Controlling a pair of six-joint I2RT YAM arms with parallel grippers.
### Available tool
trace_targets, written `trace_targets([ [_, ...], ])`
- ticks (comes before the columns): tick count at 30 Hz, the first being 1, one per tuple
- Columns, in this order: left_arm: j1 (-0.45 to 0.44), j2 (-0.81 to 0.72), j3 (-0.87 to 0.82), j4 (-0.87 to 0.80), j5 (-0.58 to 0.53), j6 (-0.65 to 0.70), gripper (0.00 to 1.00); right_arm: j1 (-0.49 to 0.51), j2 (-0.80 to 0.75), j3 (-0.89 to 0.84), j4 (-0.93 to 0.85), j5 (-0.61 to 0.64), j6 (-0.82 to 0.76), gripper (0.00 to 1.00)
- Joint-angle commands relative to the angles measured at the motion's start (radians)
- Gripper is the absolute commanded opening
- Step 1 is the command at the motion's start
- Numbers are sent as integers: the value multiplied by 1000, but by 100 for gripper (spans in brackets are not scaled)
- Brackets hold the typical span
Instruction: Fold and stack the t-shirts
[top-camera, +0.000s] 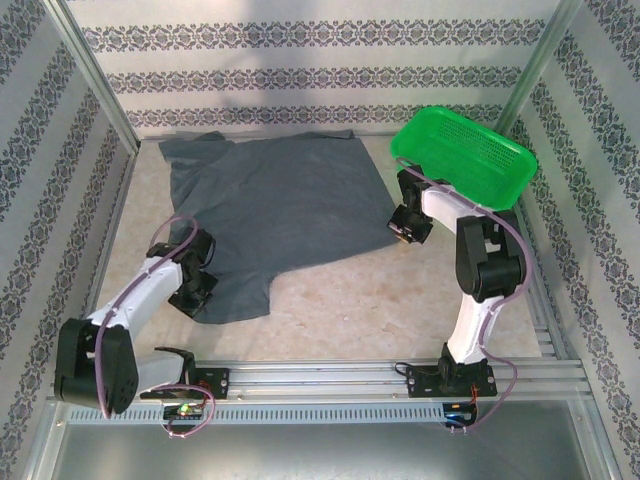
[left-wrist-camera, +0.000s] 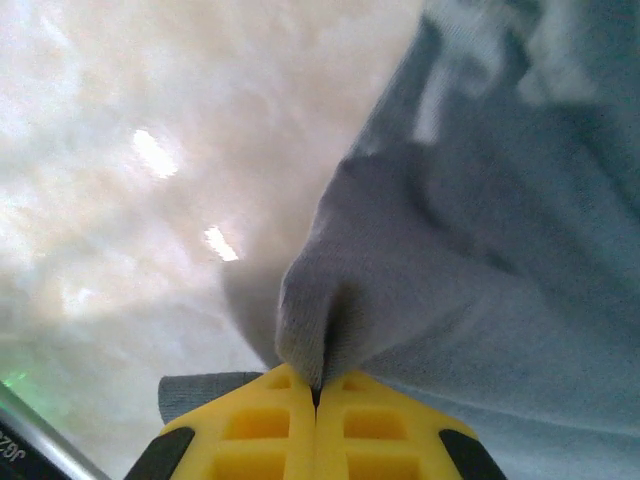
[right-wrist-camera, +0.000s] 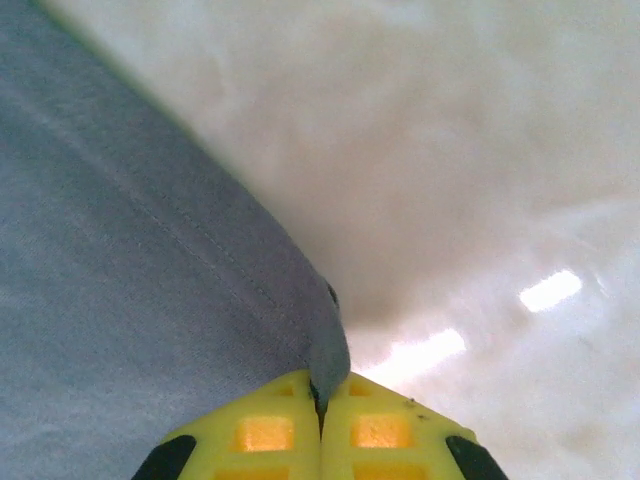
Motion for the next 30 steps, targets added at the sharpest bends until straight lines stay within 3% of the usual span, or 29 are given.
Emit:
trace_targets([
  [1,11,-53,5,-125,-37,4,0,16,-148,-81,-210,112,-20,0],
  [5,10,-112,-44,-137,-1,-18,0,40,-312,-269,-198,78,-21,0],
  [8,10,-134,-72,-141,17,-26,0,45,-320,-331,-159,41,-6,0],
  [20,10,-178,-49,-143,50,-46,0,67,-338,-277,-189,51,-23,0],
  [30,9,-40,215,10,31,19,0,34,-307,-85,-228,63,-8,0],
])
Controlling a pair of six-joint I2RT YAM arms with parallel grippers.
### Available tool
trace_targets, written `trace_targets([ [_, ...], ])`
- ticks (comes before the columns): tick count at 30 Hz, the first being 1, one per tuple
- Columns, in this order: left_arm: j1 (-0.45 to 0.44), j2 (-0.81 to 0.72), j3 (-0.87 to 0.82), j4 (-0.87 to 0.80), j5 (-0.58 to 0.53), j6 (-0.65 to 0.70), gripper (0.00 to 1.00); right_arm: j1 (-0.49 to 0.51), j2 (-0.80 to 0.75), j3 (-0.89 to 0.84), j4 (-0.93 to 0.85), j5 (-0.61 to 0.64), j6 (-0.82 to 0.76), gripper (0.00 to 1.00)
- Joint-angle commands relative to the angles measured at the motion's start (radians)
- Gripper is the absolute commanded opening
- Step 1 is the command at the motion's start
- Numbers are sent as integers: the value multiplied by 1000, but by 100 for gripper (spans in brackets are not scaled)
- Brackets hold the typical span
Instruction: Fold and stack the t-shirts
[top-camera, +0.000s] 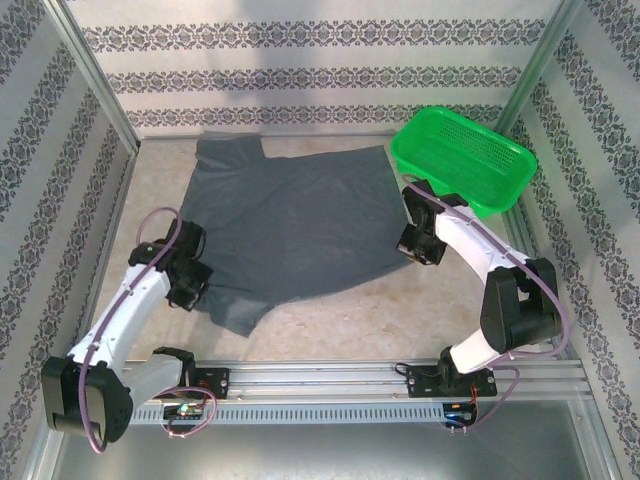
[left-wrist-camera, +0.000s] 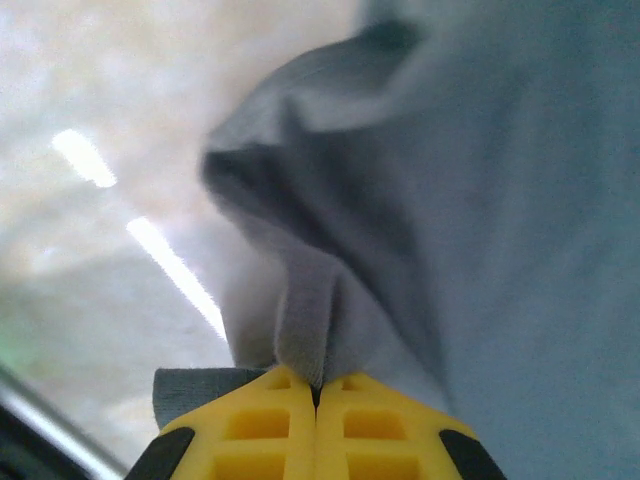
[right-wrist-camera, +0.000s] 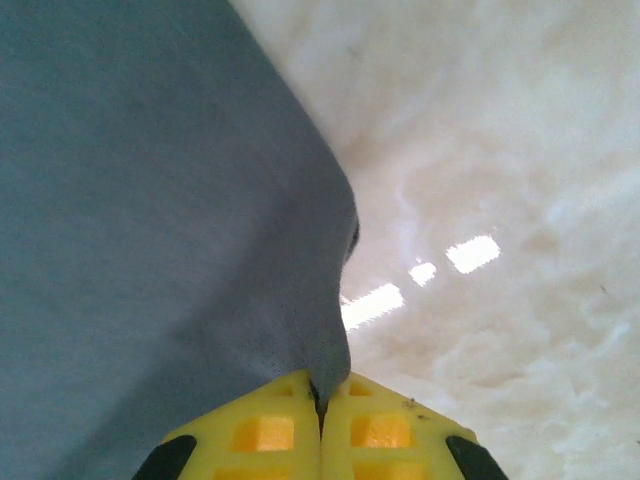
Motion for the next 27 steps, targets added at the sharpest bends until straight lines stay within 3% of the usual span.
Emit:
trace_targets([
  [1,9,69,93,64,-20,37,0,-26,15,69,-33,15,9,0],
  [6,23,179,184,99,-19,50,0,-48,80,160,-44,1,19,0],
  [10,24,186,208,0,-21,61,0,-51,70,155,-57,11,15,0],
  [16,5,-33,63,-277,-48,-59,0,-44,49,57,-38,-8,-29,0],
  [21,-10,-231,-37,-400,-2,-203,0,-28,91,25,-14,-42,-53,0],
  [23,-55,-233,-52,-399,19,-240,0,-18,105,27,-20,-38,-63,0],
  [27,-229,-124,-50,-340,12,-306,0,-19,106,13,-26,-14,-78,0],
])
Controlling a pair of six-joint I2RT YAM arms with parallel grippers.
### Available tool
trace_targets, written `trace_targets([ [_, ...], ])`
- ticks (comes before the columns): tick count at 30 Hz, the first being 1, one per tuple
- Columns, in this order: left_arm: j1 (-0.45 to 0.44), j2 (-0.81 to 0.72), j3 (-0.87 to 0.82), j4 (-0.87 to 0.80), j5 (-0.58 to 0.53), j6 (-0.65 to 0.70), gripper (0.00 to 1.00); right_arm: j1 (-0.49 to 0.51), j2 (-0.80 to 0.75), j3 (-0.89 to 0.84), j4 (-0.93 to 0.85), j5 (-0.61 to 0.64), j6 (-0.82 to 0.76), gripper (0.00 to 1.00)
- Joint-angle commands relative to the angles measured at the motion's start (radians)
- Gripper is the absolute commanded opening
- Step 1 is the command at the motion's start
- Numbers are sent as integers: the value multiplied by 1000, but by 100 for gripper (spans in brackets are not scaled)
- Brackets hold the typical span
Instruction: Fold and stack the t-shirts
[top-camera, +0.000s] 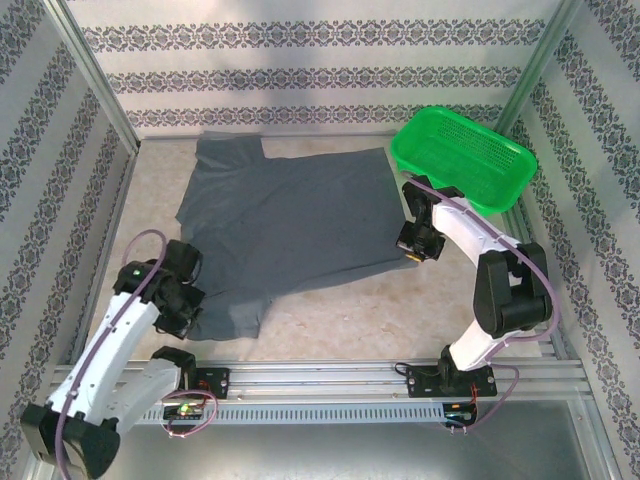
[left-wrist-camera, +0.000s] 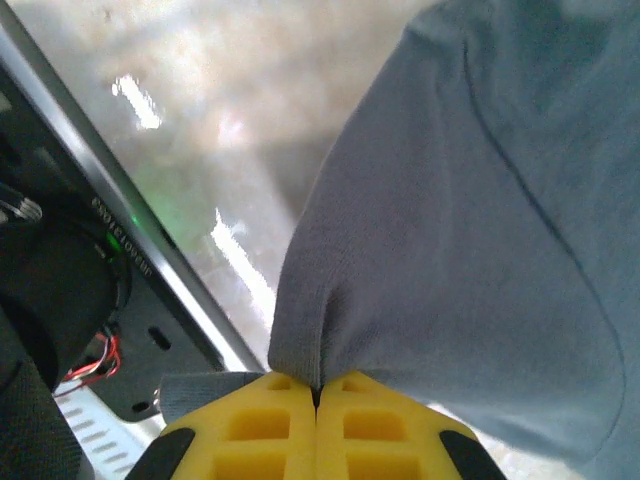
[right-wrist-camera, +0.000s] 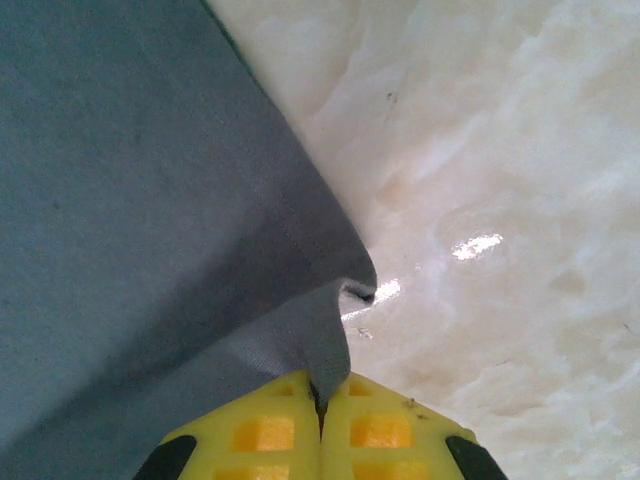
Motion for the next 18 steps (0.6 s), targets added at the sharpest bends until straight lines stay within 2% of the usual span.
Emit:
trace_targets([
  [1,-122,101,-10,9,5,-109,0,-2,2,-26,-16,24,-28,0],
  [3,-197,164,-14,72,17,-141,0,-13,-5,-44,-15,25,-32,0],
  [5,-235,218,-10,111,23,-160,0,-26,-16,-63,-7,27,-35,0],
  [12,-224,250,52,130,-90,-120,0,-49,-32,-83,1,9,-43,0],
  [18,-140,288,146,175,-186,14,0,-47,-9,-27,-10,-15,-36,0],
])
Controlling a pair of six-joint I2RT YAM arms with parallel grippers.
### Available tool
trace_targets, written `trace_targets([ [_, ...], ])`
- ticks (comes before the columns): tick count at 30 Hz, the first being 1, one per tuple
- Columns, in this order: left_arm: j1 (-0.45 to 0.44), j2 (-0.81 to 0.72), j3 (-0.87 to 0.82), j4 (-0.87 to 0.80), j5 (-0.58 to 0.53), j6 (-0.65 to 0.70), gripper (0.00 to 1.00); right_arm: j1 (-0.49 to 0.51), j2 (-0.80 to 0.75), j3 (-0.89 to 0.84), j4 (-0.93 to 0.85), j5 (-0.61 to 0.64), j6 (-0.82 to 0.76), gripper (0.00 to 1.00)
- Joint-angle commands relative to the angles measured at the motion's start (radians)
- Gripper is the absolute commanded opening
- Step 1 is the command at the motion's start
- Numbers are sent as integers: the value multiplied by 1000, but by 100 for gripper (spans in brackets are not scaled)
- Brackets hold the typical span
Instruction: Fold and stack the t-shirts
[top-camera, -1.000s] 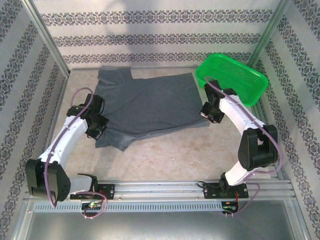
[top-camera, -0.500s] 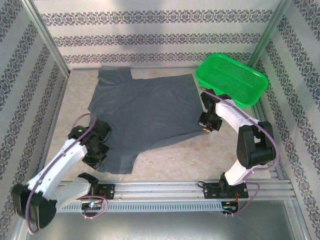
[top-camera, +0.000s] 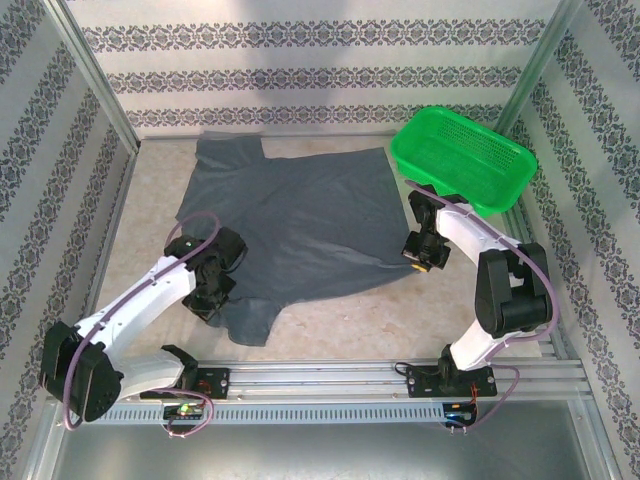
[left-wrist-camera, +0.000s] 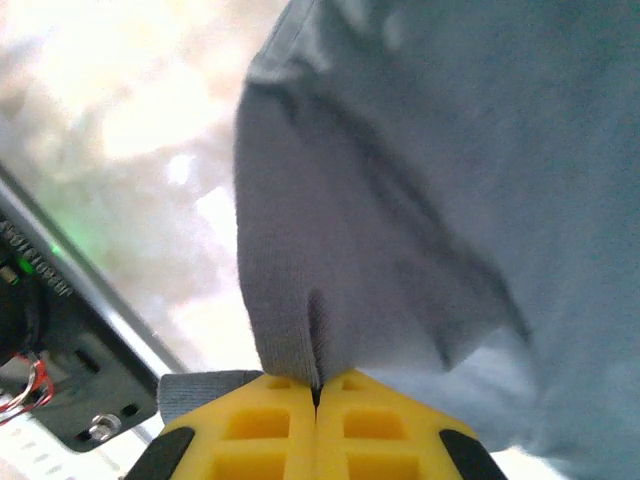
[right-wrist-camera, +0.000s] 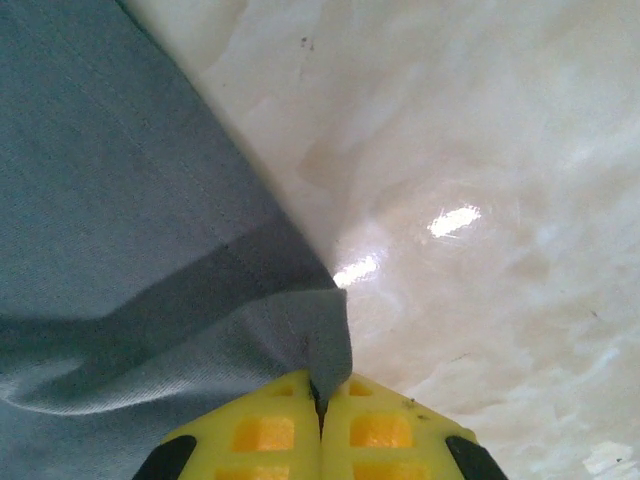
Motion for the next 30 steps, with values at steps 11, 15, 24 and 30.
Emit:
trace_targets([
  [11,285,35,169,190,-107,277,0,8,106,247,-43,-27,-1,0],
  [15,346,103,210,258,-85,349,0,12,164,336,-49,-13,-6,0],
  [24,433,241,282,365,-96,494,0,33,343,559,-86,28,-42,0],
  [30,472,323,325,450,-80,571,0,36,410,634,-100,53,-37,0],
])
